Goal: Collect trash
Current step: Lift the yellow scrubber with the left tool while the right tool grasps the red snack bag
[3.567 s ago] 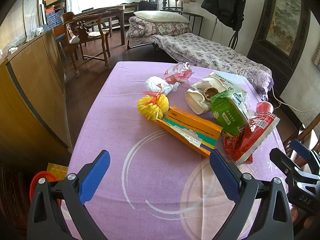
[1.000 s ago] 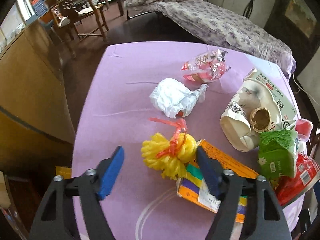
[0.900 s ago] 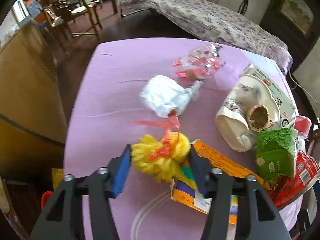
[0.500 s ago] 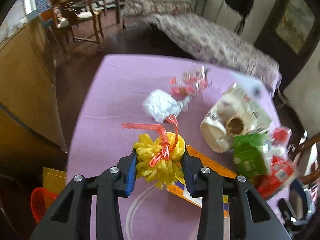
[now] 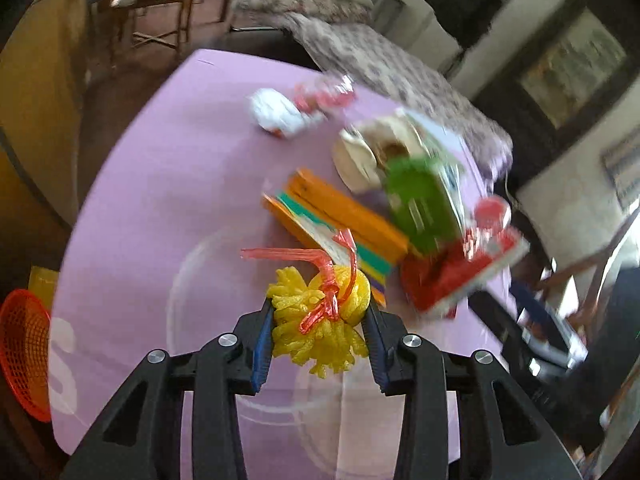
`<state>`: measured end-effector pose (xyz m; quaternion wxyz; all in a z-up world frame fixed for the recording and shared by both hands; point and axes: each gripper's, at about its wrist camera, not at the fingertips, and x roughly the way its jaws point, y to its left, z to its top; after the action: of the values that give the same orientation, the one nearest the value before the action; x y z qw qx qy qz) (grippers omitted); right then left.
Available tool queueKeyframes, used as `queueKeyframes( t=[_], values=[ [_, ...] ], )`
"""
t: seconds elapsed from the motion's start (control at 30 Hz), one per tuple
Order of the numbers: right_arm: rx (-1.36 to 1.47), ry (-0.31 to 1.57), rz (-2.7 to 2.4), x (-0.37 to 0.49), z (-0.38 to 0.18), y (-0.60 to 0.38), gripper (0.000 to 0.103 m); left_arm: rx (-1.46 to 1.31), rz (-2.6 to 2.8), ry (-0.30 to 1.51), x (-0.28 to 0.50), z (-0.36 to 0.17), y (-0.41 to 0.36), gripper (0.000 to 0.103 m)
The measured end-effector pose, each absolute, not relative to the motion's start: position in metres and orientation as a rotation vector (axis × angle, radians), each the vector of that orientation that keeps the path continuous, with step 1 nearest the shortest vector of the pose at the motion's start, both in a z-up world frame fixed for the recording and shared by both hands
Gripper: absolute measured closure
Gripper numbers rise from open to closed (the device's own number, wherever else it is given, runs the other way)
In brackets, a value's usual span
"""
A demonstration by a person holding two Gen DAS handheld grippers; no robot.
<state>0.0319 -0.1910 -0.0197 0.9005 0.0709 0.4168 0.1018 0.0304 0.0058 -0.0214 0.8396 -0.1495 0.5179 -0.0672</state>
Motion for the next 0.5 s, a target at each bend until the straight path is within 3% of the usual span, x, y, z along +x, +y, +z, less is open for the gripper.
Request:
queueKeyframes(
  t=[0.1,0.2,0.4,0.43,0.5],
  values=[
    [0.178,0.863,0.199,0.039,-0.018,-0.191,0.008,-0.29,-0.176,1.098,0.026,-0.026,0.0,0.064],
    [0.19,0.884,0.19,0.047,-0.021,-0.188,0.023,-0.286,-0.182,1.096,0.026,-0.027,-0.003,0.063],
    [0.194,0.913,0.22,0.056,-0.027,-0.182,0.063,-0.284,-0.185,1.086,0.025,-0.025,0.0,0.063],
    [0.201,0.909,0.232,0.054,-0.026,-0.182,0.077,-0.282,-0.184,1.085,0.025,-0.025,0.0,0.063],
    [0.205,0.894,0.223,0.047,-0.023,-0.184,0.085,-0.275,-0.184,1.086,0.024,-0.025,-0.001,0.063]
  ],
)
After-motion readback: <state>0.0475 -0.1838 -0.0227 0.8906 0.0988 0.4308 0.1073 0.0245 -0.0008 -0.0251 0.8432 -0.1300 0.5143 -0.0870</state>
